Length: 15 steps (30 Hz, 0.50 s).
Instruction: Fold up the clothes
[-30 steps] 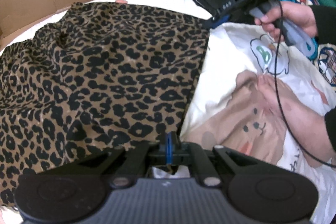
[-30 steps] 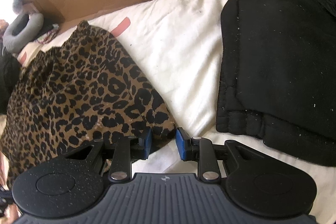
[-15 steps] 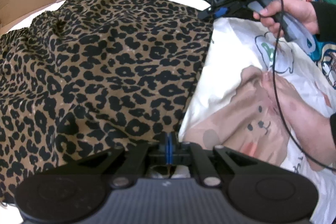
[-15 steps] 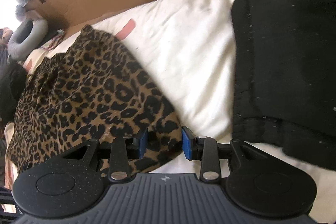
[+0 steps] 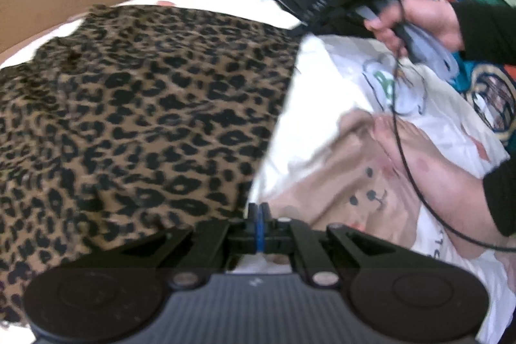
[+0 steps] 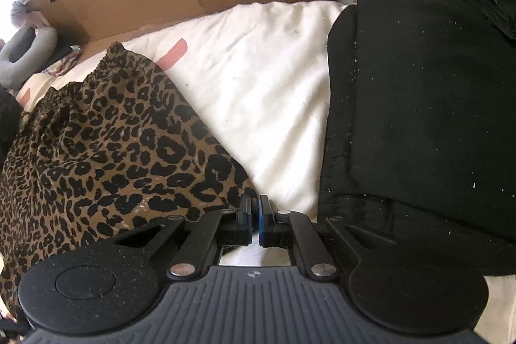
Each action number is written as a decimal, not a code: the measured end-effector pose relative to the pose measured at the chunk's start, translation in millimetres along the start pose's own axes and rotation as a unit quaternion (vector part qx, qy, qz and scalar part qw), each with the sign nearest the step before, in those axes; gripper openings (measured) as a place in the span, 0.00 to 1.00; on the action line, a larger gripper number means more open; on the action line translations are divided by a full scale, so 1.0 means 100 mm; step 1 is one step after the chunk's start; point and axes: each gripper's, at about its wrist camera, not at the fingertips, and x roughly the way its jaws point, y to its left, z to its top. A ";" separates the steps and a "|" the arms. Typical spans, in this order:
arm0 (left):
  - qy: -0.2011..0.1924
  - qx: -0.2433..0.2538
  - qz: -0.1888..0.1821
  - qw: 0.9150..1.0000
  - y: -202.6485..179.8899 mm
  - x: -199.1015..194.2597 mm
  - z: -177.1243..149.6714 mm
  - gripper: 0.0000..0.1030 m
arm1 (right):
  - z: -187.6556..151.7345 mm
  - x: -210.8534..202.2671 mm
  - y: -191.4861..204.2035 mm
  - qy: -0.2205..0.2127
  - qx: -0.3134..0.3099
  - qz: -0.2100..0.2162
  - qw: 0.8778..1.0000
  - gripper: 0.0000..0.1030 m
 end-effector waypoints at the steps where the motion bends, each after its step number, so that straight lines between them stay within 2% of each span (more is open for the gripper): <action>1: -0.003 -0.010 0.009 1.000 0.05 -0.04 0.00 0.07 | 0.00 -0.01 0.00 -0.001 0.000 0.000 1.000 0.02; 2: -0.006 -0.017 0.019 1.000 0.08 -0.07 0.00 0.07 | 0.00 -0.02 0.00 -0.003 0.000 0.001 1.000 0.02; 4: -0.008 -0.022 0.034 0.999 0.13 -0.12 0.00 0.17 | 0.00 -0.03 0.00 -0.005 -0.001 0.001 1.000 0.01; 5: -0.009 -0.024 0.040 0.999 0.14 -0.13 -0.01 0.30 | 0.00 -0.04 0.00 -0.006 -0.001 0.002 1.000 0.01; 6: -0.010 -0.027 0.047 0.998 0.14 -0.13 -0.02 0.47 | 0.00 -0.05 0.00 -0.007 0.000 0.002 1.000 0.01; 7: -0.012 -0.030 0.053 0.998 0.14 -0.14 -0.03 0.53 | 0.00 -0.06 0.00 -0.008 0.001 0.002 1.000 0.01; 11: 0.000 -0.024 0.042 0.999 0.09 -0.05 -0.06 0.51 | -0.01 -0.06 -0.02 -0.007 0.002 0.001 1.000 0.01; 13: 0.012 -0.014 0.044 0.999 0.05 0.00 -0.09 0.45 | -0.01 -0.07 -0.03 -0.007 0.002 -0.001 1.000 0.01; 15: 0.023 -0.020 0.046 0.999 0.06 0.05 -0.13 0.35 | -0.01 -0.08 -0.04 -0.008 0.002 -0.004 1.000 0.01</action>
